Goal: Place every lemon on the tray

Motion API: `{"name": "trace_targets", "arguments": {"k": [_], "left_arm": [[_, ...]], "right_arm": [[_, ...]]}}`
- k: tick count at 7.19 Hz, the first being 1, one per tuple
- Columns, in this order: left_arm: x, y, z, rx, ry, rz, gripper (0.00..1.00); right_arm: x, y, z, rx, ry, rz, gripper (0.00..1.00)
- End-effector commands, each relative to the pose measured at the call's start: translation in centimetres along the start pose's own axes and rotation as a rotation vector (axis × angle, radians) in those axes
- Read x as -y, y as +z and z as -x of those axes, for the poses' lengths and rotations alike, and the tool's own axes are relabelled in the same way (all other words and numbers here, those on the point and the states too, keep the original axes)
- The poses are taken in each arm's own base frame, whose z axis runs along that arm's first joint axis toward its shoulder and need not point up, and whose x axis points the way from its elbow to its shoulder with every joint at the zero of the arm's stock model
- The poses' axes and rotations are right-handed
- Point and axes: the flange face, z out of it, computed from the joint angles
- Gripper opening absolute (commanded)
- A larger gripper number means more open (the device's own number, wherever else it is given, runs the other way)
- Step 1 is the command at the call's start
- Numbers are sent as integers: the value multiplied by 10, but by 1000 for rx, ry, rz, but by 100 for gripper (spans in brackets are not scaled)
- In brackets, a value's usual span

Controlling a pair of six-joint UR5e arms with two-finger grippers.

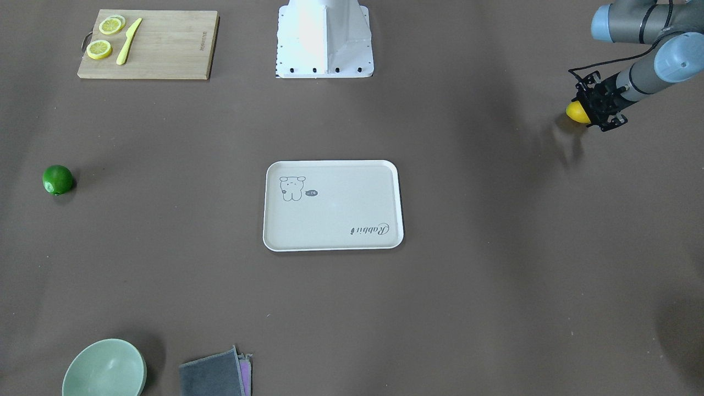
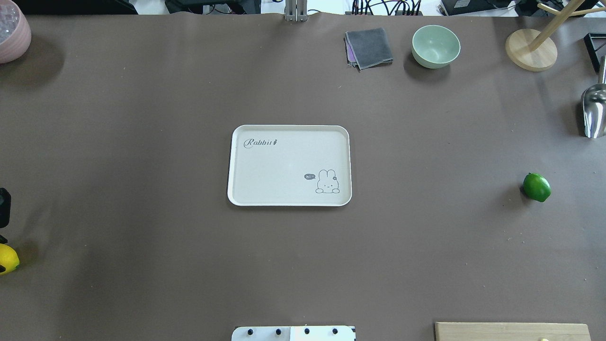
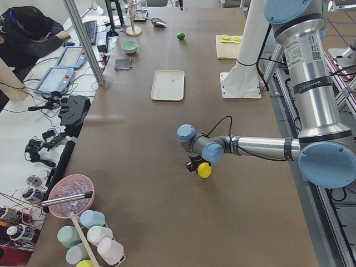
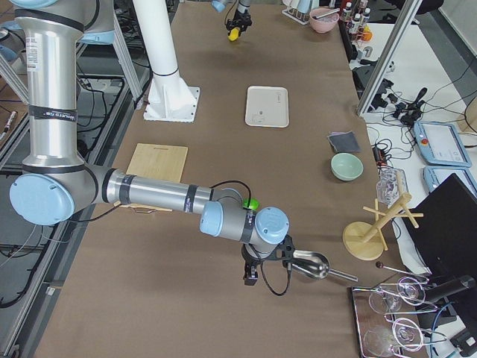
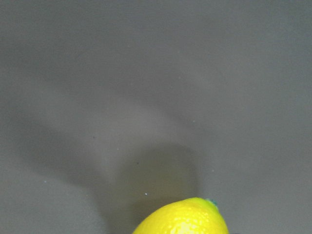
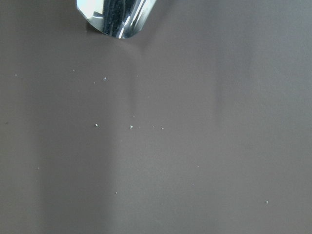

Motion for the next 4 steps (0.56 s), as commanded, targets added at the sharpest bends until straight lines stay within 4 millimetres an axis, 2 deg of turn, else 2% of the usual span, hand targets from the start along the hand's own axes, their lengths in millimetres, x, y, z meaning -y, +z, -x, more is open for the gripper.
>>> {"name": "trace_targets", "arguments": {"k": [1, 2, 4], "left_arm": [[18, -6, -6, -130, -45, -35, 0], [45, -17, -4, -143, -72, -28, 0], [125, -65, 18, -154, -176, -36, 0]], "right_arm": [[0, 0, 0, 0, 0, 0, 100], [0, -1, 1, 1, 0, -2, 100], [0, -1, 1, 1, -1, -3, 100]]}}
